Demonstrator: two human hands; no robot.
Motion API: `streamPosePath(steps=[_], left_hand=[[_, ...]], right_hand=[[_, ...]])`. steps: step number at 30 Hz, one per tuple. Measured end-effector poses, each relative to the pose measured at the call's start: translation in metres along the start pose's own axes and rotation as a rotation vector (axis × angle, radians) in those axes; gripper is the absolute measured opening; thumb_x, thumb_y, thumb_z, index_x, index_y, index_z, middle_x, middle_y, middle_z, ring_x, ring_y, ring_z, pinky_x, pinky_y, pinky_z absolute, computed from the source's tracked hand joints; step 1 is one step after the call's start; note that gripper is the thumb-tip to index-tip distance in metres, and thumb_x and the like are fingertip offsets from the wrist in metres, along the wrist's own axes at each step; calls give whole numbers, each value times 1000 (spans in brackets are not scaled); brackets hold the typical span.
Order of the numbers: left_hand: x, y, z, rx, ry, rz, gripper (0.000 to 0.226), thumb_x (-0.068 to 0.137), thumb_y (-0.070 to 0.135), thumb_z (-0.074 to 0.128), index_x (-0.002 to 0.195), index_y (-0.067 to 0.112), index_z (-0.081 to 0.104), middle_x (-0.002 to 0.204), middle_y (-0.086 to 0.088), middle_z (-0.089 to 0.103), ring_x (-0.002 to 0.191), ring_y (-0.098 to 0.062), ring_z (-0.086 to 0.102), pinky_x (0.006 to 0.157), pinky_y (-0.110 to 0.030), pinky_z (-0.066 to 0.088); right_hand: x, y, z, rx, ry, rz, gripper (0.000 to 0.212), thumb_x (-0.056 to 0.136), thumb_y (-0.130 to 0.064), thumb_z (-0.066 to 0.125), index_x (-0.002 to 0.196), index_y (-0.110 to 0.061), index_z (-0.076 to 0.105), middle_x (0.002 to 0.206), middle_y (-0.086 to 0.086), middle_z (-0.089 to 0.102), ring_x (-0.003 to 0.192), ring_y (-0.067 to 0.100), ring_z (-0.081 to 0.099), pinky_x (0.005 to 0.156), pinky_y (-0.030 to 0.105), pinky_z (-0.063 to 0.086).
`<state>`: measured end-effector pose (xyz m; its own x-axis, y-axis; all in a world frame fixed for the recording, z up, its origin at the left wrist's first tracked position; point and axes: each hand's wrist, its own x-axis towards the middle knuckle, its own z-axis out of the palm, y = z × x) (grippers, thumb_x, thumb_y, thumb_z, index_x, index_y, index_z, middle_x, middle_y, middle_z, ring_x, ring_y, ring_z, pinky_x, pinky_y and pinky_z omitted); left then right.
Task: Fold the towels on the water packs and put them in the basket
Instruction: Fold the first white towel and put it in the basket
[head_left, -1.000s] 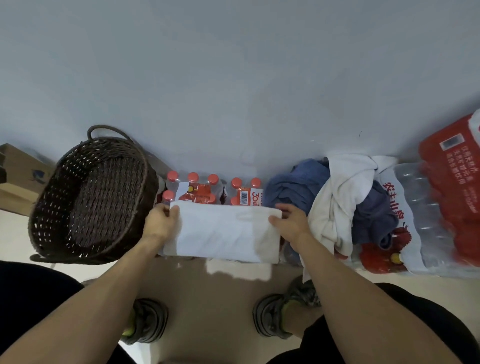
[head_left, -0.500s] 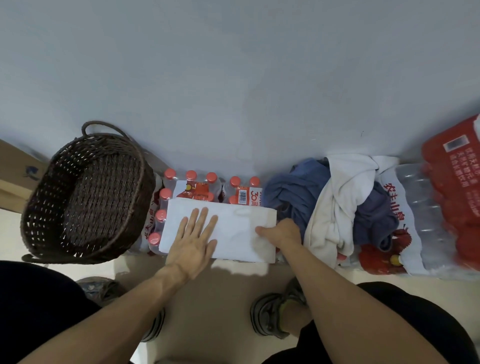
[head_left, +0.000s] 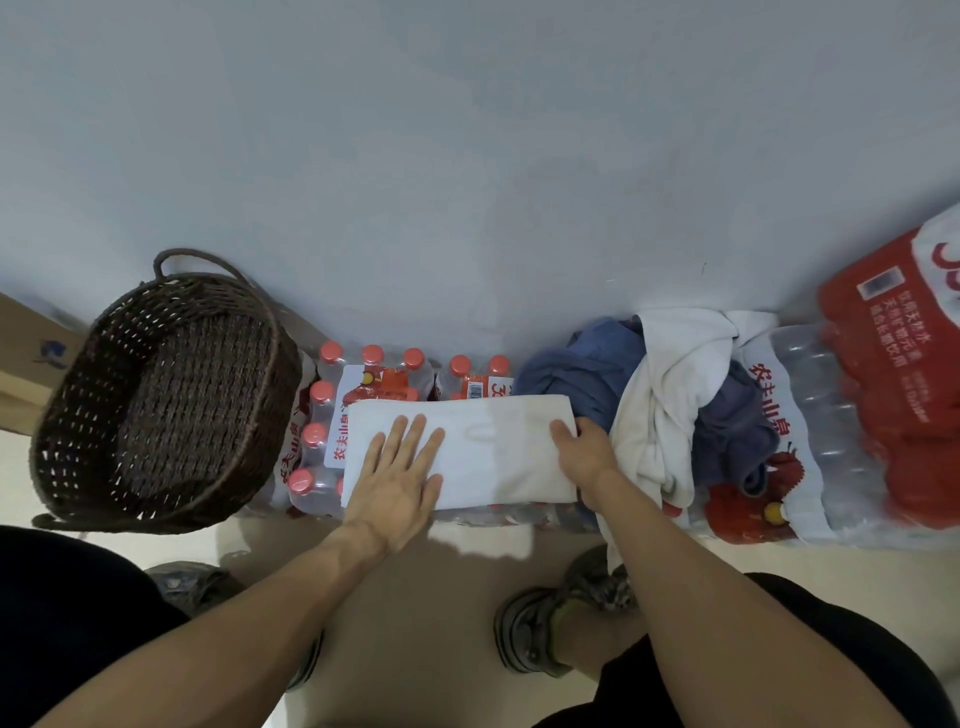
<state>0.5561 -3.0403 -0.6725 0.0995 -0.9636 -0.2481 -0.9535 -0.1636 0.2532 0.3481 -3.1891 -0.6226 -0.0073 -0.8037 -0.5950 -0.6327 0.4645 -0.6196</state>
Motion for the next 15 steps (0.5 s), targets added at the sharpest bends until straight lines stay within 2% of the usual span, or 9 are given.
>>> streamPosePath(steps=[4, 7, 8, 10, 11, 12, 13, 14, 15], left_hand=[[-2, 7, 4, 8, -29, 8, 60, 102, 47, 11, 155, 25, -10, 162, -4, -19, 145, -23, -30, 118, -40, -19], [2, 9, -4, -39, -18, 0, 62, 102, 42, 22, 157, 22, 1, 164, -7, -10, 148, -26, -24, 118, -39, -17], [3, 11, -9, -100, 24, 1, 63, 100, 38, 32, 157, 18, 12, 164, -10, -1, 150, -29, -14, 119, -39, -11], [4, 16, -25, -345, 188, -17, 55, 90, 30, 48, 143, 13, 44, 153, -14, 34, 143, -33, 27, 118, -37, 17], [6, 18, -35, -488, 249, -52, 43, 88, 28, 51, 129, 14, 55, 139, -9, 49, 127, -28, 47, 108, -34, 34], [10, 19, -46, -635, 252, -113, 28, 90, 26, 52, 115, 18, 60, 124, -4, 58, 107, -22, 59, 94, -32, 44], [15, 20, -59, -795, 190, -198, 16, 93, 26, 53, 104, 20, 62, 111, -1, 65, 91, -20, 64, 84, -32, 49], [20, 21, -71, -991, 73, -297, 14, 95, 27, 53, 100, 18, 63, 101, -2, 69, 84, -21, 66, 79, -36, 52], [24, 20, -82, -1199, -49, -392, 22, 97, 31, 52, 101, 15, 65, 97, -5, 71, 82, -23, 68, 78, -40, 55]], right_hand=[[-5, 2, -6, -212, 74, -103, 33, 103, -29, 46, 124, -5, 54, 121, 15, 62, 107, 32, 58, 85, 33, 42], [-14, -12, -3, -198, 111, -187, 28, 99, -28, 53, 119, -8, 58, 116, 10, 66, 97, 23, 58, 81, 29, 41], [-17, -20, -1, -172, 99, -218, 26, 97, -27, 57, 117, -10, 59, 113, 7, 66, 93, 19, 57, 80, 28, 42], [-23, -39, 5, -148, 55, -298, 24, 92, -25, 63, 113, -14, 61, 105, -1, 65, 87, 13, 56, 76, 25, 41], [-28, -48, 10, -139, 28, -331, 23, 90, -25, 65, 111, -16, 60, 101, -6, 63, 84, 11, 56, 72, 23, 41], [-33, -57, 17, -120, -2, -352, 22, 88, -25, 67, 108, -20, 59, 96, -9, 62, 80, 8, 57, 67, 20, 41], [-39, -65, 25, -100, -32, -370, 21, 86, -26, 68, 104, -24, 58, 90, -13, 61, 75, 4, 57, 62, 15, 40], [-44, -71, 34, -93, -65, -392, 22, 85, -25, 69, 102, -27, 56, 84, -15, 61, 71, 1, 57, 59, 13, 39], [-50, -76, 44, -99, -104, -419, 23, 85, -25, 69, 101, -28, 54, 81, -16, 60, 70, 0, 57, 58, 12, 38]])
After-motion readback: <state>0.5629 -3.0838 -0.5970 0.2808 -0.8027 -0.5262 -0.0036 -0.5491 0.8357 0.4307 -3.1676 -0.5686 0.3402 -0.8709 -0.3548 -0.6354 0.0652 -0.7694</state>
